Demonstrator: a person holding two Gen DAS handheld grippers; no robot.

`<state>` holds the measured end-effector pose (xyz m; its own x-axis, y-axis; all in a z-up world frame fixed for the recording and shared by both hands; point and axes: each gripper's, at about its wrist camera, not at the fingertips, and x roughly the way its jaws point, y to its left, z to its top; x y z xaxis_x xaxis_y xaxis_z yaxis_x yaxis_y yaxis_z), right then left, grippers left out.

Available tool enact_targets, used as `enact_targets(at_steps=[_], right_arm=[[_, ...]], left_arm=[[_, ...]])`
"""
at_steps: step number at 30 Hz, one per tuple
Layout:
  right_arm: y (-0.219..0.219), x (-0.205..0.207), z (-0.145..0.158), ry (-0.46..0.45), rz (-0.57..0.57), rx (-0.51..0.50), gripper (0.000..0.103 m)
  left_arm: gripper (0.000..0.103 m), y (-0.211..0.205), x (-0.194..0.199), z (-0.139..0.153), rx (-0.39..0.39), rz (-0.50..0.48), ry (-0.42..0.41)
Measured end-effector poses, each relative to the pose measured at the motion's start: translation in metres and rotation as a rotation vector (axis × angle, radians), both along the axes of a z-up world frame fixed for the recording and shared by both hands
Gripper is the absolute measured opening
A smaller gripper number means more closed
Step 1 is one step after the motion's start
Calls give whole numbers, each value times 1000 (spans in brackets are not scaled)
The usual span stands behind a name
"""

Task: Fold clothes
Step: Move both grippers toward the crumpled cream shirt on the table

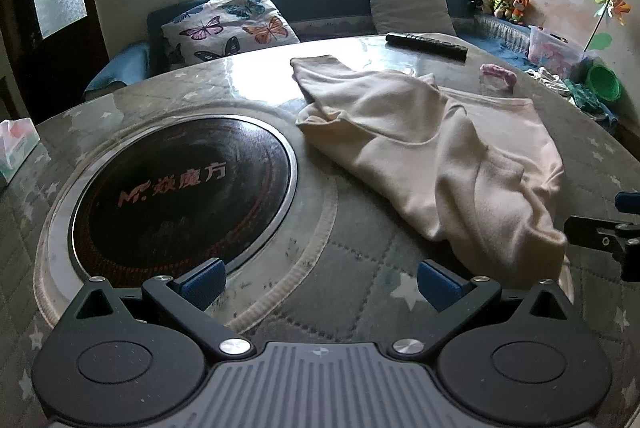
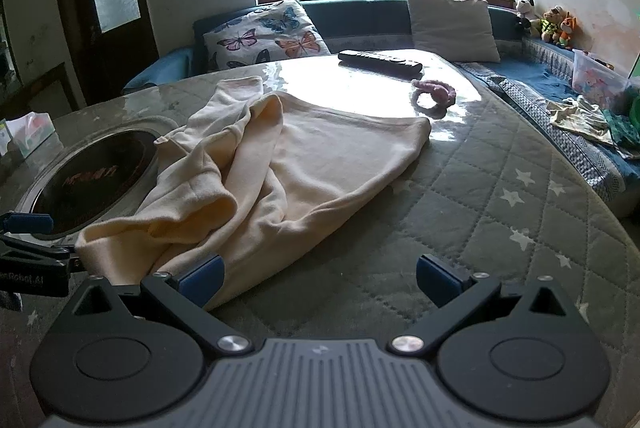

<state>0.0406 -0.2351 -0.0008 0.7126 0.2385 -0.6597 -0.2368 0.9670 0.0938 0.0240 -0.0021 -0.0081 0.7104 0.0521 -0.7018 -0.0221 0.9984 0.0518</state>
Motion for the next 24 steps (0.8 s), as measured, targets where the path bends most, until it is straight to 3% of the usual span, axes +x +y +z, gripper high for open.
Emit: enact_targets(at_steps=[24], right_arm=[[6, -32, -6, 7, 26, -2, 103]], left_arm=[[103, -12, -21, -2, 36, -25, 12]])
